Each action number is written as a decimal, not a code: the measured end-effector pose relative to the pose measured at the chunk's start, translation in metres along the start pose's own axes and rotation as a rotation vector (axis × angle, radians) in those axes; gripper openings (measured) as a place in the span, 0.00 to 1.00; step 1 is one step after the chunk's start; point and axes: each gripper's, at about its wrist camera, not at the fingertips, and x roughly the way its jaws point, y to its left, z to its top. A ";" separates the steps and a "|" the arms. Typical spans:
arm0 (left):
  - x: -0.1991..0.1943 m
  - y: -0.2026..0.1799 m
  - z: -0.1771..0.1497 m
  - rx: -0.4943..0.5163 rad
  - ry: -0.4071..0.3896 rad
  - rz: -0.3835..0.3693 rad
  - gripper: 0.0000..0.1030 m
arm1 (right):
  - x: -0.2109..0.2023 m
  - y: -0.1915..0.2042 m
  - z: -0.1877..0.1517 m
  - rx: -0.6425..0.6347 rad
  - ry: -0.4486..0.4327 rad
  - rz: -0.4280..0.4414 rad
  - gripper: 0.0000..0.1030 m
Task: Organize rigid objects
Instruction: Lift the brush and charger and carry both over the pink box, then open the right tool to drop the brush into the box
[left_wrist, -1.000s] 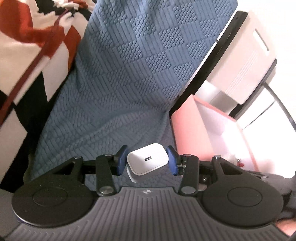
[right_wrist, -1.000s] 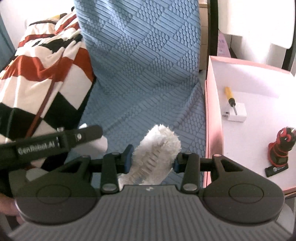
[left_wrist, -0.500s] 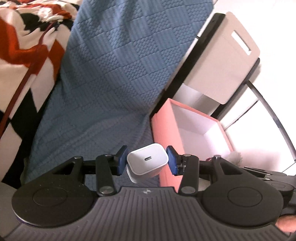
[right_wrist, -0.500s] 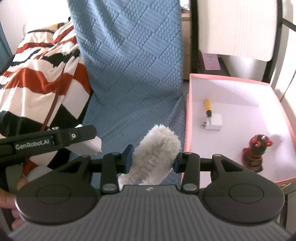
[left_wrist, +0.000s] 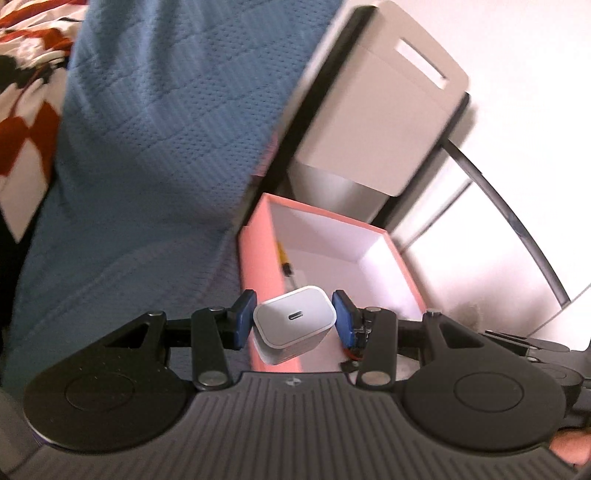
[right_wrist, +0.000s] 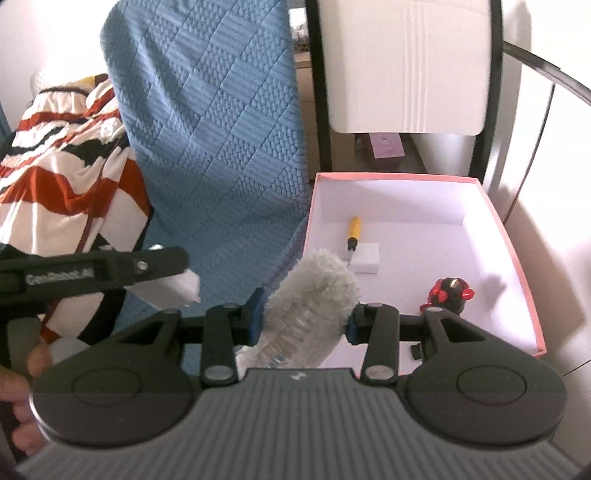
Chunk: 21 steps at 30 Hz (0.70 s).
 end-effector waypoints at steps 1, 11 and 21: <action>0.003 -0.007 -0.001 0.009 0.003 -0.006 0.49 | -0.003 -0.004 0.000 0.003 -0.006 -0.001 0.43; 0.040 -0.066 -0.008 0.041 0.060 -0.044 0.49 | -0.016 -0.068 -0.004 0.073 -0.003 -0.048 0.43; 0.110 -0.092 -0.019 0.031 0.140 -0.027 0.49 | 0.015 -0.131 -0.005 0.121 0.067 -0.082 0.43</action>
